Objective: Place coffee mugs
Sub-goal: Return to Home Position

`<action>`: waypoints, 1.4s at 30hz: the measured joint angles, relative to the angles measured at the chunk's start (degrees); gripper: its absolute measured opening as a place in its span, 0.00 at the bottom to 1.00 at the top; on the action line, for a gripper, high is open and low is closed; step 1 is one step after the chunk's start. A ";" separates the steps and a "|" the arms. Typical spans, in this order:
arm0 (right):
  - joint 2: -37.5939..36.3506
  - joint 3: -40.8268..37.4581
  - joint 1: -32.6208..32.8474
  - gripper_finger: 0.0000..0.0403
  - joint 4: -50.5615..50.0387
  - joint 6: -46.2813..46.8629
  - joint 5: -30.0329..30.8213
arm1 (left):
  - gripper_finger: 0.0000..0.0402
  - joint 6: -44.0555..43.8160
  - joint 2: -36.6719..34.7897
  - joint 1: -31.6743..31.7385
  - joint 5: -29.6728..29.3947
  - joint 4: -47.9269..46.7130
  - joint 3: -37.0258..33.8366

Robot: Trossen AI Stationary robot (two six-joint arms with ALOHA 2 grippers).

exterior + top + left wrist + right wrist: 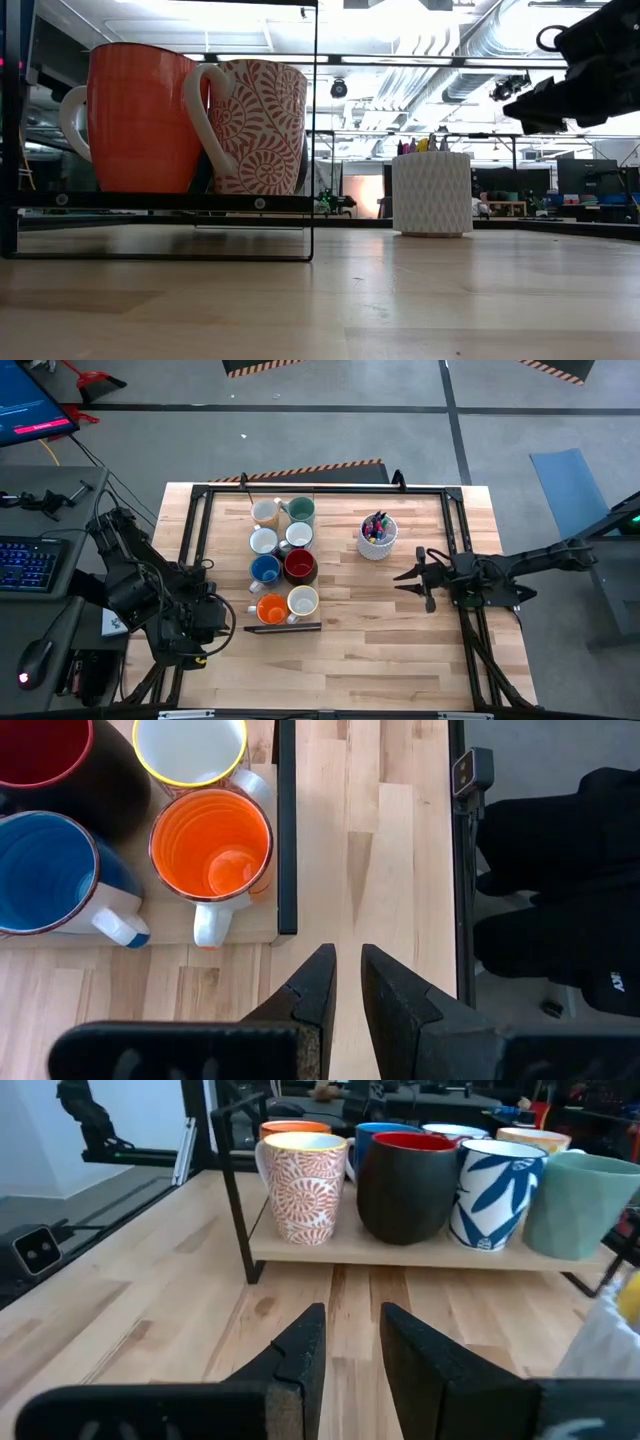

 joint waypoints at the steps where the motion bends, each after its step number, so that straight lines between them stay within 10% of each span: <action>1: -1.07 -0.02 -0.25 0.20 -1.09 0.03 -0.01 | 0.10 -0.01 0.00 -0.01 -0.01 -0.01 0.00; 17: -15.83 -1.48 -1.83 0.20 -7.02 0.49 -1.69 | 0.10 0.01 0.00 0.00 0.01 -0.01 0.00; 42: -19.20 -1.53 -1.83 0.20 -7.06 6.73 -1.69 | 0.10 0.01 0.02 -0.02 0.01 0.02 0.00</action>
